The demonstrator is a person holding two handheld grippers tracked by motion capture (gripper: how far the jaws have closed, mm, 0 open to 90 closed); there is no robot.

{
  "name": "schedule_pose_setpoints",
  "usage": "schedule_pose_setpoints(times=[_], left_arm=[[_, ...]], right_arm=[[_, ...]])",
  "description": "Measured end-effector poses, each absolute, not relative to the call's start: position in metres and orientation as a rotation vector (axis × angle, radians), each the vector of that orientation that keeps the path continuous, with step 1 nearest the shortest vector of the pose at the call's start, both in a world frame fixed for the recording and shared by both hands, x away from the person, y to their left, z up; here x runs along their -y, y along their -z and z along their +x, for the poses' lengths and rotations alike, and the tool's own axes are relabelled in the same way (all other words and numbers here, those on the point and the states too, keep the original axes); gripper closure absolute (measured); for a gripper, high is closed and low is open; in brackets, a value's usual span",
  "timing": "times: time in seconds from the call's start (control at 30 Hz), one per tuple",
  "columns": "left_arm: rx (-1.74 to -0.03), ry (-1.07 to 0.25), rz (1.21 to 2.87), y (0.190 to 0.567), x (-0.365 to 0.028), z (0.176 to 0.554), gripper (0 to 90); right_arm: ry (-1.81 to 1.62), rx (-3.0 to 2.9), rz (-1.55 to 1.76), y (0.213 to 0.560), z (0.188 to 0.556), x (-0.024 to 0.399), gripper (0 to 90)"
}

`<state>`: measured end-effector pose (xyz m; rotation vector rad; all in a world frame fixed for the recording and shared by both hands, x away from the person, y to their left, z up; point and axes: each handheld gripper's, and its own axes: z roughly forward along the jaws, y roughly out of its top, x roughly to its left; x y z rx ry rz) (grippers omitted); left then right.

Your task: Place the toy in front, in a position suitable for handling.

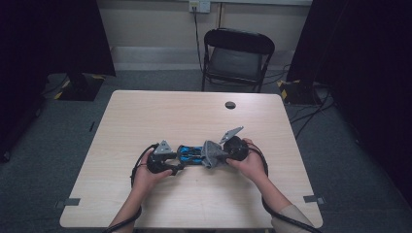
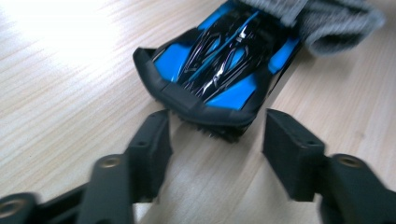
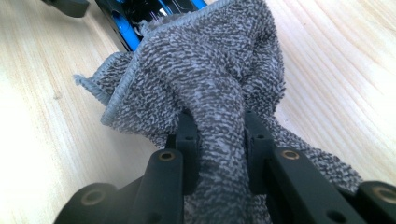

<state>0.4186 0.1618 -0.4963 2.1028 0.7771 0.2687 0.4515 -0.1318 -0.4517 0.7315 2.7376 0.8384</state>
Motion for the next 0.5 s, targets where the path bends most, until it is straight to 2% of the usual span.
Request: schedule_pose_setpoints(times=[0.17,0.3,0.4,0.47,0.5], left_arm=[[-0.816,-0.266,2.098,0.491,-0.164,0.419,29.3],[-0.854,-0.267,2.065,0.488,-0.166,0.42,29.4],[-0.854,-0.309,2.064,0.484,-0.168,0.421,32.4],[-0.841,-0.319,2.094,0.485,-0.165,0.421,38.7],[-0.84,-0.323,2.102,0.486,-0.164,0.421,38.3]], right_arm=[[-0.85,-2.741,0.721,0.453,0.453,0.127,73.5],[-0.835,-2.742,0.709,0.452,0.453,0.126,73.5],[-0.834,-2.742,0.7,0.452,0.453,0.126,73.5],[-0.833,-2.74,0.702,0.452,0.453,0.126,73.5],[-0.834,-2.738,0.7,0.451,0.452,0.126,73.5]])
